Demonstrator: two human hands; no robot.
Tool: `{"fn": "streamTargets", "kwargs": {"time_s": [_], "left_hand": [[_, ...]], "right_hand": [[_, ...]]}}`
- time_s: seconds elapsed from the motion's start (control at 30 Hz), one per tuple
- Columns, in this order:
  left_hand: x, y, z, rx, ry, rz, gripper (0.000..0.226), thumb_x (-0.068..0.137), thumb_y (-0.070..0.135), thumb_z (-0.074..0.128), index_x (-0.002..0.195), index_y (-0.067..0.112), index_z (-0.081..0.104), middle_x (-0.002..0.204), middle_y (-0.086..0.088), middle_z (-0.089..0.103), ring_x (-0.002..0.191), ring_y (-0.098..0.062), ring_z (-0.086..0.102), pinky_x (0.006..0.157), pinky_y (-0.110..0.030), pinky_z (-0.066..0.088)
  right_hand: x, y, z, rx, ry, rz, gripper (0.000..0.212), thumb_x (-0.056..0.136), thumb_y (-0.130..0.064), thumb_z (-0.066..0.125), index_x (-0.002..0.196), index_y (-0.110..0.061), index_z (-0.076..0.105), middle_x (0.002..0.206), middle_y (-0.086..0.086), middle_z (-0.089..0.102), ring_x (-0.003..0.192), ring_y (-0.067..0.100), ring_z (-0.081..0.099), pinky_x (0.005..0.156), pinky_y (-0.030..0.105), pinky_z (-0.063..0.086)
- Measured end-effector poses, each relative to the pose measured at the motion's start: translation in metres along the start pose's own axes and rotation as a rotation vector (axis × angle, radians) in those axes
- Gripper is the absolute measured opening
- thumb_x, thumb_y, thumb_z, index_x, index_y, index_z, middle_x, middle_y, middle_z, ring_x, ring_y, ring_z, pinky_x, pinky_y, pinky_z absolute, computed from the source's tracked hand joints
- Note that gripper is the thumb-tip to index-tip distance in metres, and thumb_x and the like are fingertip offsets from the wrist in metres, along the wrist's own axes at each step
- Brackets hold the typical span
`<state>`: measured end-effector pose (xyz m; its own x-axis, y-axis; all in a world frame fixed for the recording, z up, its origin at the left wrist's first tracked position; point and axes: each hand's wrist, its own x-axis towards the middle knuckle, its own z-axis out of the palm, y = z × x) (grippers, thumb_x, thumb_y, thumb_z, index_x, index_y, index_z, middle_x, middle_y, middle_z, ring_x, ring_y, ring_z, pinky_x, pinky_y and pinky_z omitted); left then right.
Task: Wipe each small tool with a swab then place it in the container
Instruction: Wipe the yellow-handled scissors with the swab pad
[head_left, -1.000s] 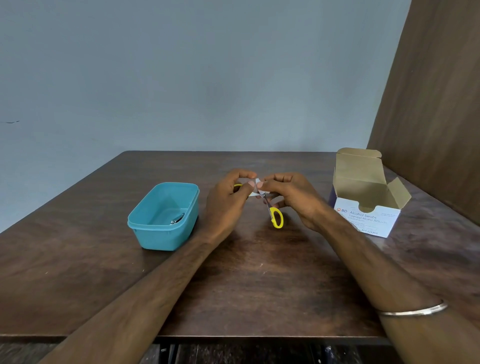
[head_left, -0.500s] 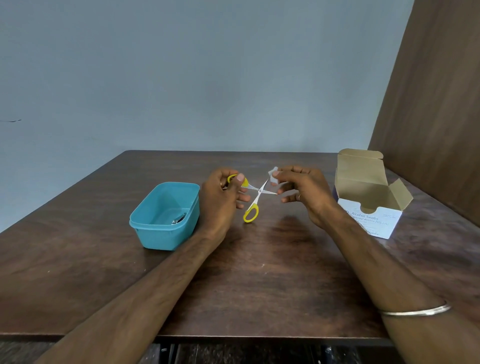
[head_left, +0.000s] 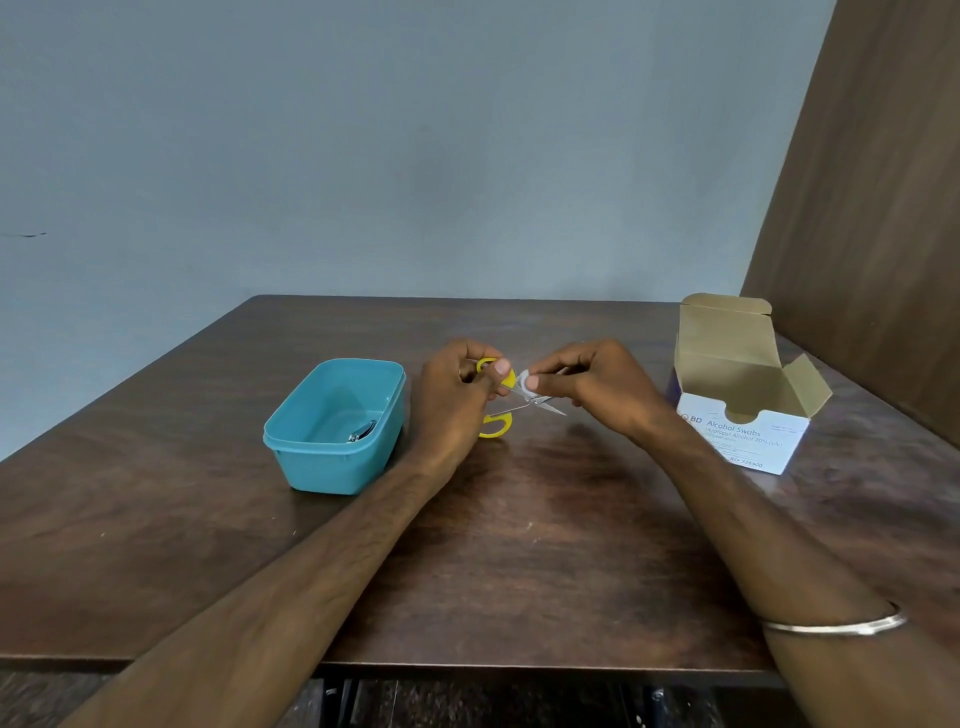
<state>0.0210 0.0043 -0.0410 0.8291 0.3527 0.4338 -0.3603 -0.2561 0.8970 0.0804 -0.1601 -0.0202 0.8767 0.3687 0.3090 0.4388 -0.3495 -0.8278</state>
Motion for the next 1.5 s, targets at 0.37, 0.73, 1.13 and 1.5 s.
{"fn": "streamTargets", "kwargs": {"time_s": [0.37, 0.73, 1.13, 1.5], "left_hand": [[0.002, -0.004, -0.001, 0.022, 0.003, -0.011, 0.005, 0.09, 0.018, 0.068, 0.09, 0.013, 0.067, 0.073, 0.0, 0.073, 0.068, -0.01, 0.071, 0.068, -0.029, 0.058], [0.001, -0.003, -0.002, 0.036, 0.002, 0.007, 0.008, 0.09, 0.021, 0.068, 0.093, 0.013, 0.067, 0.075, 0.0, 0.074, 0.07, -0.01, 0.071, 0.067, -0.027, 0.058], [0.003, -0.006, 0.0, 0.077, 0.006, -0.013, 0.006, 0.087, 0.021, 0.071, 0.088, 0.017, 0.067, 0.072, 0.0, 0.073, 0.067, -0.009, 0.07, 0.06, -0.022, 0.053], [0.004, -0.007, 0.0, 0.115, -0.01, -0.022, 0.008, 0.087, 0.022, 0.072, 0.091, 0.017, 0.067, 0.076, 0.0, 0.074, 0.069, -0.012, 0.072, 0.072, -0.04, 0.06]], "right_hand": [[-0.001, -0.003, -0.005, 0.076, -0.022, -0.01, 0.007, 0.085, -0.013, 0.077, 0.087, -0.02, 0.078, 0.077, -0.007, 0.075, 0.064, -0.005, 0.062, 0.056, 0.008, 0.044], [-0.001, 0.0, -0.002, -0.042, -0.101, -0.027, 0.005, 0.081, -0.022, 0.081, 0.086, -0.022, 0.081, 0.084, 0.0, 0.077, 0.076, 0.008, 0.064, 0.068, 0.023, 0.047], [-0.003, 0.003, 0.006, -0.05, -0.133, -0.056, 0.006, 0.085, -0.026, 0.077, 0.085, -0.021, 0.079, 0.075, 0.006, 0.073, 0.06, 0.008, 0.052, 0.057, 0.026, 0.041], [-0.003, 0.002, -0.001, -0.178, -0.161, -0.081, 0.003, 0.083, -0.023, 0.079, 0.081, -0.02, 0.077, 0.069, -0.01, 0.072, 0.054, -0.002, 0.056, 0.055, 0.016, 0.044]]}}
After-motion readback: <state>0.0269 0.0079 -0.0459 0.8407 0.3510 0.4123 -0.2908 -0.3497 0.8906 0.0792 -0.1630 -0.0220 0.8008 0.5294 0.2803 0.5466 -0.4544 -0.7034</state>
